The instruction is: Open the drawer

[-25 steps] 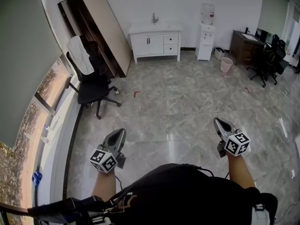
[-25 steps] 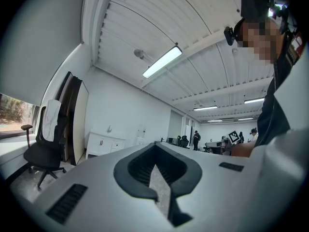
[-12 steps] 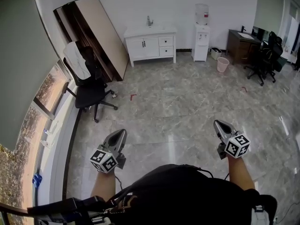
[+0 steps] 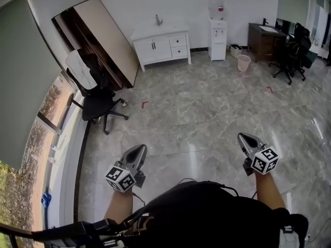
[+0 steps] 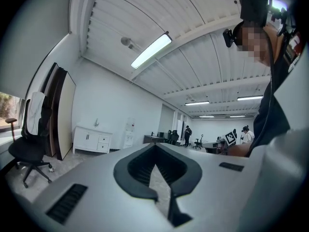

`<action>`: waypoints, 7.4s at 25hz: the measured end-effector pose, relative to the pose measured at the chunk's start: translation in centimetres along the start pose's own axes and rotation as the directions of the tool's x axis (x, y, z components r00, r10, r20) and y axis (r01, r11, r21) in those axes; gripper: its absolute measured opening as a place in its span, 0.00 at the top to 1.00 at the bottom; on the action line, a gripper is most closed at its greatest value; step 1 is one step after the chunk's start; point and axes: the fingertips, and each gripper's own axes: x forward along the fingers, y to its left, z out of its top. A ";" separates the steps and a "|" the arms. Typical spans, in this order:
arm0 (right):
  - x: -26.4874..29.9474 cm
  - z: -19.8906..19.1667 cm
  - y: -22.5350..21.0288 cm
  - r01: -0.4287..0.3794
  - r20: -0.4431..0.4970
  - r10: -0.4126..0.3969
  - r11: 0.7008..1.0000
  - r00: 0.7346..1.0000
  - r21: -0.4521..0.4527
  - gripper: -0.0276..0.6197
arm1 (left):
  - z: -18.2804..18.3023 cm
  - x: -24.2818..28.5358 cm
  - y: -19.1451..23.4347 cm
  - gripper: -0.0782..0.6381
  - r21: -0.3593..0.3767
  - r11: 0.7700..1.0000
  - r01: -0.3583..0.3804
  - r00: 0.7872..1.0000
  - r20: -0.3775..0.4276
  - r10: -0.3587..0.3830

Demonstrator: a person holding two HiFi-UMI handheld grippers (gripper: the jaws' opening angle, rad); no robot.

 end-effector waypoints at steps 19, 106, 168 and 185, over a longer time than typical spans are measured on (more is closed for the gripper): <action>14.3 2.0 5.3 0.017 -0.012 -0.018 0.998 1.000 -0.064 0.96 | 2.0 2.0 15.4 0.90 -0.036 0.996 0.079 0.996 0.037 -0.078; 69.2 12.3 -14.8 -0.171 -0.043 0.168 0.983 0.985 -0.074 0.96 | 10.6 32.0 57.5 0.90 -0.023 0.995 -0.095 0.994 0.049 0.096; 101.0 21.6 -37.8 -0.237 -0.044 0.234 0.966 0.971 -0.106 0.96 | 16.1 63.6 78.8 0.90 -0.029 0.995 -0.100 0.993 0.061 0.101; 103.6 23.7 -53.4 -0.251 -0.050 0.247 0.965 0.968 -0.077 0.96 | 15.5 79.4 76.8 0.90 -0.043 0.994 -0.099 0.994 0.036 0.101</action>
